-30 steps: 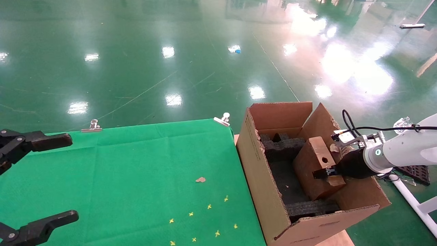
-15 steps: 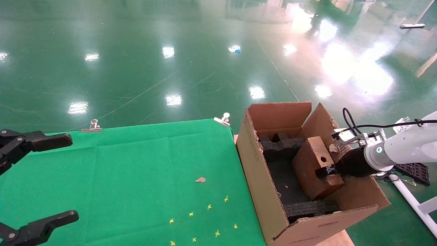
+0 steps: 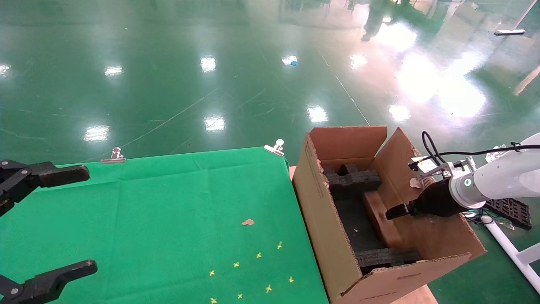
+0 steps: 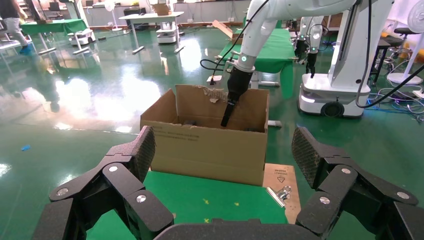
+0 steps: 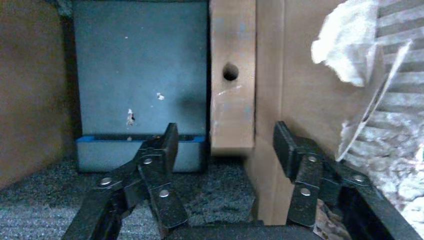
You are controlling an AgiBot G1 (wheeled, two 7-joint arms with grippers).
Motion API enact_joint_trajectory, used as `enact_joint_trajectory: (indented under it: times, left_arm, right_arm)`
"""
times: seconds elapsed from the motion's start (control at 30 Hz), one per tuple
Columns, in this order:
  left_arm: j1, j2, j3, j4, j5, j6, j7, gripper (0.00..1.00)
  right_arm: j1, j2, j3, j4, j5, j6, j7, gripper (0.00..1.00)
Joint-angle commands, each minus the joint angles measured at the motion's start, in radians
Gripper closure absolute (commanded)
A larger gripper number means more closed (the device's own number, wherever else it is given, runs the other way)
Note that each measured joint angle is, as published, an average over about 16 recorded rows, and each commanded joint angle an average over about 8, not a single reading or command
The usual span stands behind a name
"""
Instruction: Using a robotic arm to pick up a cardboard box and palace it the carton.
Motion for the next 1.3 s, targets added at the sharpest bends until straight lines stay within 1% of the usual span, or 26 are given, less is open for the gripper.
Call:
enact_joint_trajectory:
  times: [0.03, 0.2, 0.37, 0.53, 0.73, 0.9, 1.03, 1.2, 1.3]
  left_arm:
    - [0.0, 0.0, 0.0, 0.0, 0.0, 0.0, 0.0, 0.0]
    - [0.0, 0.0, 0.0, 0.0, 0.0, 0.0, 0.0, 0.0]
    - [0.0, 0.0, 0.001, 0.0, 0.0, 0.0, 0.0, 0.0]
    - [0.0, 0.0, 0.001, 0.0, -0.001, 0.0, 0.0, 0.0]
    - [0.0, 0.0, 0.001, 0.0, -0.001, -0.001, 0.001, 0.0]
    - [0.0, -0.001, 0.001, 0.0, -0.001, -0.001, 0.001, 0.0]
    - [0.0, -0.001, 0.002, 0.0, -0.001, -0.001, 0.001, 0.0]
    - [0.0, -0.001, 0.002, 0.0, -0.001, -0.001, 0.001, 0.0]
    - [0.0, -0.001, 0.002, 0.0, -0.001, -0.001, 0.001, 0.0]
  right_arm:
    - [-0.002, -0.005, 0.001, -0.008, 0.001, -0.003, -0.004, 0.0]
    - [0.023, -0.014, 0.0, -0.016, -0.002, -0.017, -0.025, 0.0]
    - [0.084, -0.023, -0.008, -0.017, -0.022, -0.038, -0.052, 0.0]
    - [0.174, -0.025, -0.016, -0.012, -0.045, -0.061, -0.07, 0.0]
    - [0.314, -0.015, -0.026, 0.019, -0.076, -0.095, -0.084, 0.0]
    - [0.433, 0.014, -0.03, 0.086, -0.099, -0.125, -0.087, 0.0]
    - [0.512, 0.058, -0.032, 0.18, -0.116, -0.143, -0.076, 0.0]
    - [0.562, 0.114, -0.037, 0.304, -0.132, -0.157, -0.042, 0.0]
    - [0.568, 0.133, -0.035, 0.346, -0.132, -0.159, -0.03, 0.0]
